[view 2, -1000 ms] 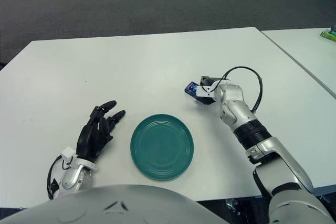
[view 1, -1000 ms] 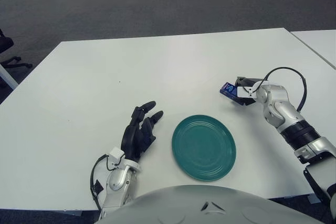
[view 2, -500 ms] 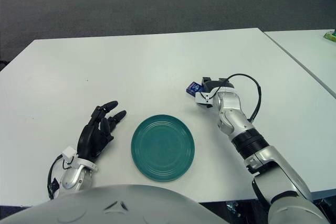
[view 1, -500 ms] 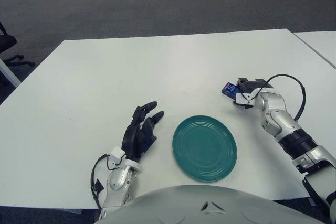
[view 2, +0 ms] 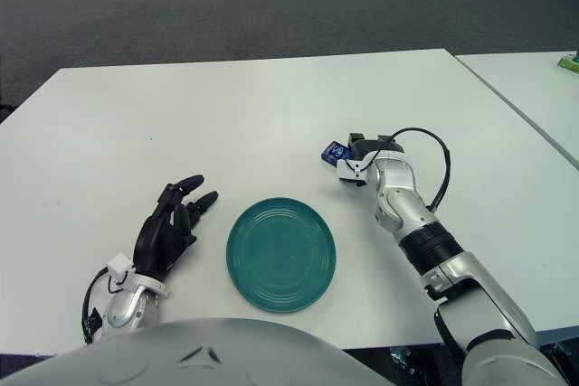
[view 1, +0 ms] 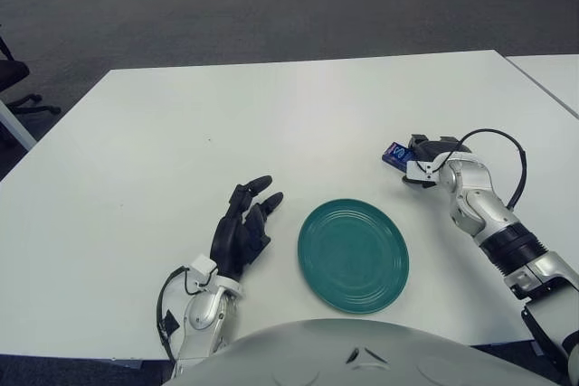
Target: Put the gum into the plate.
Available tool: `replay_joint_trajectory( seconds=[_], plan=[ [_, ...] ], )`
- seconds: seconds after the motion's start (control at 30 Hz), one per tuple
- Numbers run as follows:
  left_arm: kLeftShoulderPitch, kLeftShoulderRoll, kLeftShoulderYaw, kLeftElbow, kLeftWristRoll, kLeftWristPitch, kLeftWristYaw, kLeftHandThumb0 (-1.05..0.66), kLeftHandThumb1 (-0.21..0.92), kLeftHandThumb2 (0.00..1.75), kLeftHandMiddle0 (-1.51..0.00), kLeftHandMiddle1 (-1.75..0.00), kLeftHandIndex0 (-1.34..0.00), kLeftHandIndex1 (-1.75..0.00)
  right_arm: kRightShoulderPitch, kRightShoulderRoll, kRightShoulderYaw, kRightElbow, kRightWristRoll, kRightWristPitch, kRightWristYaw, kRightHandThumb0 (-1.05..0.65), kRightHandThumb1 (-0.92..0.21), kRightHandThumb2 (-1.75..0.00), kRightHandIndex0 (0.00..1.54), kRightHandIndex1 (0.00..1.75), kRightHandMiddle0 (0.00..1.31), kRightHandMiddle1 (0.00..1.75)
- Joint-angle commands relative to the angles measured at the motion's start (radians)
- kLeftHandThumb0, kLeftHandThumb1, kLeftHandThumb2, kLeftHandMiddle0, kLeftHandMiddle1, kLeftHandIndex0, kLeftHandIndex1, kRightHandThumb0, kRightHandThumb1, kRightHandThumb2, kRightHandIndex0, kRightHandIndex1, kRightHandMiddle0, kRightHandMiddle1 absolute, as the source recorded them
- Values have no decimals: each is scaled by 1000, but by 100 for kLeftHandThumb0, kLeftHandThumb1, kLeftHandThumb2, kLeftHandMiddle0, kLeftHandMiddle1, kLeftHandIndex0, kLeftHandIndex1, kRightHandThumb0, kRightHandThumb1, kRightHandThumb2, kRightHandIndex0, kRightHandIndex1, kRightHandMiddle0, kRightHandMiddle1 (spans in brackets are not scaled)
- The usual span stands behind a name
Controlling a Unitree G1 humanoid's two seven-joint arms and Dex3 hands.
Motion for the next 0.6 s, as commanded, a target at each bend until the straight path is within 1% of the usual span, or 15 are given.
replay_joint_trajectory(
  seconds=[0.0, 0.17, 0.33, 0.37, 0.4, 0.43, 0.47, 0.53, 0.57],
  plan=[
    [10, 4, 3, 9, 1, 18, 5, -83, 92, 89, -46, -43, -19, -96, 64, 2, 25, 75, 7, 16, 45, -92, -92, -48, 0, 168, 0, 112],
    [8, 5, 9, 12, -4, 19, 2, -84, 92, 89, -46, -42, -19, -96, 81, 16, 26, 127, 9, 6, -16, -93, -92, -51, 0, 172, 0, 120],
    [6, 10, 14, 12, -12, 21, -4, -84, 92, 88, -46, -41, -19, -95, 77, 17, 25, 152, 19, -4, -33, -92, -92, -52, 0, 173, 0, 123],
    [5, 11, 15, 11, -14, 21, -5, -84, 92, 88, -46, -40, -18, -95, 76, 17, 25, 157, 21, -8, -34, -89, -92, -52, 2, 174, 0, 131],
    [5, 12, 16, 11, -17, 22, -7, -84, 92, 88, -46, -40, -18, -95, 74, 16, 26, 165, 24, -15, -35, -89, -92, -52, 2, 174, 0, 134],
    [4, 13, 17, 11, -18, 22, -8, -84, 92, 88, -46, -40, -18, -95, 72, 16, 26, 171, 26, -20, -35, -87, -92, -52, 5, 174, 0, 145],
    [3, 15, 18, 11, -20, 23, -9, -84, 92, 88, -46, -40, -18, -95, 69, 15, 26, 184, 32, -34, -37, -86, -92, -53, 7, 174, 0, 152],
    [2, 17, 20, 11, -22, 26, -11, -84, 92, 88, -46, -40, -18, -95, 65, 14, 23, 205, 45, -58, -38, -81, -92, -52, 18, 174, 9, 163],
    [1, 18, 22, 11, -23, 28, -12, -84, 92, 88, -46, -39, -18, -95, 64, 14, 21, 212, 51, -67, -37, -66, -86, -61, 24, 175, 17, 167]
  ],
)
